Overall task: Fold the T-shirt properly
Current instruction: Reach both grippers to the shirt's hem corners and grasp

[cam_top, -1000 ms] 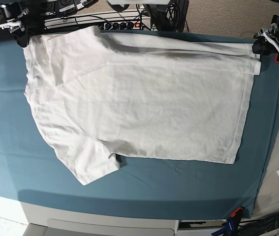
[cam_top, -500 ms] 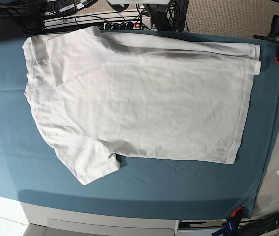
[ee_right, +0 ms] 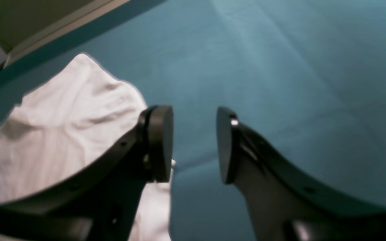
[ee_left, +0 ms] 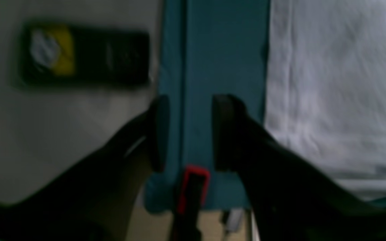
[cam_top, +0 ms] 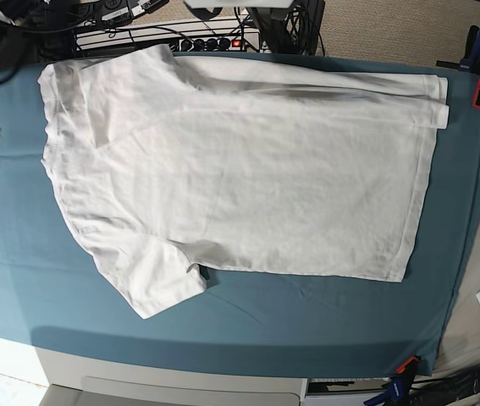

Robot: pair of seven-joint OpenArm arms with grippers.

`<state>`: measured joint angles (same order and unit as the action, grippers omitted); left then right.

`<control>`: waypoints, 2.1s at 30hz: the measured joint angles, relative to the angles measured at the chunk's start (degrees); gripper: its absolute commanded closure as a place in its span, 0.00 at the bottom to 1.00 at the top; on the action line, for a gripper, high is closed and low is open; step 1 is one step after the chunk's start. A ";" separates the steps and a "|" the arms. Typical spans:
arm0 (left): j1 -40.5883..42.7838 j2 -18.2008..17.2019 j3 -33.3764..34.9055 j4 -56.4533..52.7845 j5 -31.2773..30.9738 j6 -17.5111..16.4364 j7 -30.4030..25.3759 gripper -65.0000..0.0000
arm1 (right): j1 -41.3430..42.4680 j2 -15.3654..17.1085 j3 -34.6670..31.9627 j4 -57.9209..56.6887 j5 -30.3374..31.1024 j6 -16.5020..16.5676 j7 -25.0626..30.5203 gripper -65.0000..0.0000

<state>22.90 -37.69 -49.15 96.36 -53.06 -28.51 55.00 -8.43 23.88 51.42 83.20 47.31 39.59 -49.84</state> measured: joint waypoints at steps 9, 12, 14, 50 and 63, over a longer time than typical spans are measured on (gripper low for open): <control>-17.53 -2.14 22.64 -6.25 10.62 4.72 -5.20 0.66 | 12.37 -4.02 -20.11 -0.07 -18.25 0.35 4.92 0.65; -26.82 -1.86 30.25 -14.67 11.45 4.83 -5.88 0.66 | 14.86 -5.70 -22.88 -0.07 -21.29 -0.26 5.33 0.65; -33.79 -1.40 34.14 -22.36 11.41 4.94 -5.90 0.66 | 16.06 -6.71 -23.85 -0.07 -22.21 -0.59 6.12 0.65; -67.38 8.41 38.62 -77.57 15.69 0.87 -13.27 0.69 | 16.52 -8.35 -33.97 -0.24 -36.96 -5.31 12.61 0.65; -67.38 11.26 38.62 -77.57 15.98 0.83 -14.64 0.69 | 16.50 -8.96 -33.97 -0.24 -36.98 -5.49 12.81 0.65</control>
<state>-44.49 -26.44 -10.52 18.79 -37.08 -27.68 40.36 8.08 14.92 17.45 82.96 10.33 34.11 -37.04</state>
